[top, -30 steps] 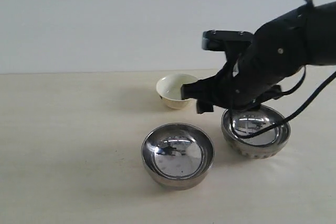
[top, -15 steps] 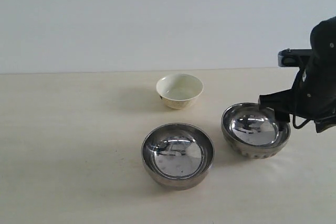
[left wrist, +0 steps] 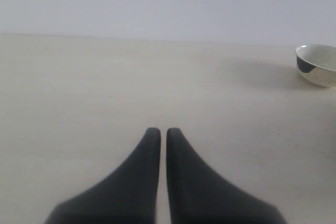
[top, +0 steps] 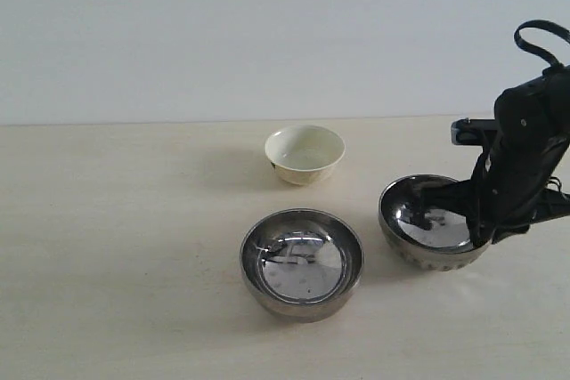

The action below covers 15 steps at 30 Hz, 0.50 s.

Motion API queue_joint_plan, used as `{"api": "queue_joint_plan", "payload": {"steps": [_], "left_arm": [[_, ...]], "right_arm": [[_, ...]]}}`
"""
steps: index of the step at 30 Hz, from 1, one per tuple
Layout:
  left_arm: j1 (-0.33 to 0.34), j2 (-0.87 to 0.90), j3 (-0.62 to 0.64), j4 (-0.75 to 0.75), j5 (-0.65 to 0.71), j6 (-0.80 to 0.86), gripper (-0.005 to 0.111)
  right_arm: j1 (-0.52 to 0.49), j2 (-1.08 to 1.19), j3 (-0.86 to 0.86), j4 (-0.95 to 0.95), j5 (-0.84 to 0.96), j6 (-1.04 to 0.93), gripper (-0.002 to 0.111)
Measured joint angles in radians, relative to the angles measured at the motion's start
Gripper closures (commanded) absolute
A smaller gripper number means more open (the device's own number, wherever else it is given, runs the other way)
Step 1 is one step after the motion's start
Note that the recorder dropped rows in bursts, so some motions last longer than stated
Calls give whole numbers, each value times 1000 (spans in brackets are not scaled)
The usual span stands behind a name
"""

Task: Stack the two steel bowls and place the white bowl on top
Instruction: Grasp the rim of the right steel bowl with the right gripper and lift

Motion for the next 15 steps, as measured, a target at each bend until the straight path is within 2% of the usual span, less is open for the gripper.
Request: {"api": "queue_joint_plan", "payload": {"steps": [9, 15], "left_arm": [[0, 0, 0, 0, 0, 0, 103], [0, 0, 0, 0, 0, 0, 103]], "right_arm": [[-2, -45, -5, 16, -3, -13, 108], [-2, -155, -1, 25, 24, -37, 108]]}}
